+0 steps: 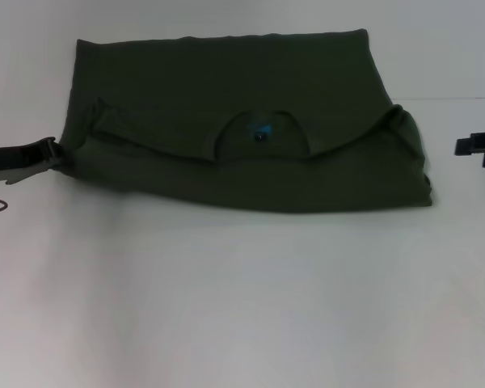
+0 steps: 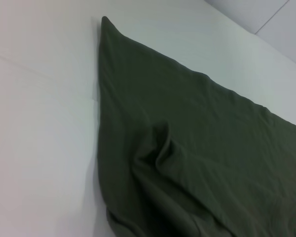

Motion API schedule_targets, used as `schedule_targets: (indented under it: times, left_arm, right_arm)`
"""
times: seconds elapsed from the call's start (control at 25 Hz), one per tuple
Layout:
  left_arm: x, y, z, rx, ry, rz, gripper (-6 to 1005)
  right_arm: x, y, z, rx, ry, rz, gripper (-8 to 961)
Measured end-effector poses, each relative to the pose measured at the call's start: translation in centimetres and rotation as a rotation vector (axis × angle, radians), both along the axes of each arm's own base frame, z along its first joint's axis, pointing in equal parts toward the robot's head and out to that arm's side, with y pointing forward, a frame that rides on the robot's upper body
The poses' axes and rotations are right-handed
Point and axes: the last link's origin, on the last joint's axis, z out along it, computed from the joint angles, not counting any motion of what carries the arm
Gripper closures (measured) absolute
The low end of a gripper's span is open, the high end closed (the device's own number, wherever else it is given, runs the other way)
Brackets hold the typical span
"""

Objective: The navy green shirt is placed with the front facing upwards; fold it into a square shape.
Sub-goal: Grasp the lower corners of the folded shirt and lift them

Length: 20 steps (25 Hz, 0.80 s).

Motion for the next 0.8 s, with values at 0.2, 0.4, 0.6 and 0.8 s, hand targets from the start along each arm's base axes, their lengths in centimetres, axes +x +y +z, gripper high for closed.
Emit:
schedule_targets:
  times: [0.2,0.4,0.6,0.8]
  left_arm:
    - [0.1,0.1,-0.2,0.006,0.003,0.001,990]
    - [0.1,0.1,-0.3,0.006,0.002,0.0,988]
    - [0.2,0.1,-0.4,0.009,0.001,-0.002,987]
    - [0.3,0.1,-0.6,0.009,0.001,-0.003,986]
  right_arm:
    - [-1.7,1.7,-2.3,-0.062,-0.118,0.018,268]
    - [-2.3,2.0,-4.9,-0.099,-0.14,0.02,281]
    - [-1.8,1.8,-6.0,-0.11,-0.153,0.006,293]
    - [-1.3,1.7,-6.7,-0.087,-0.171,0.003,306]
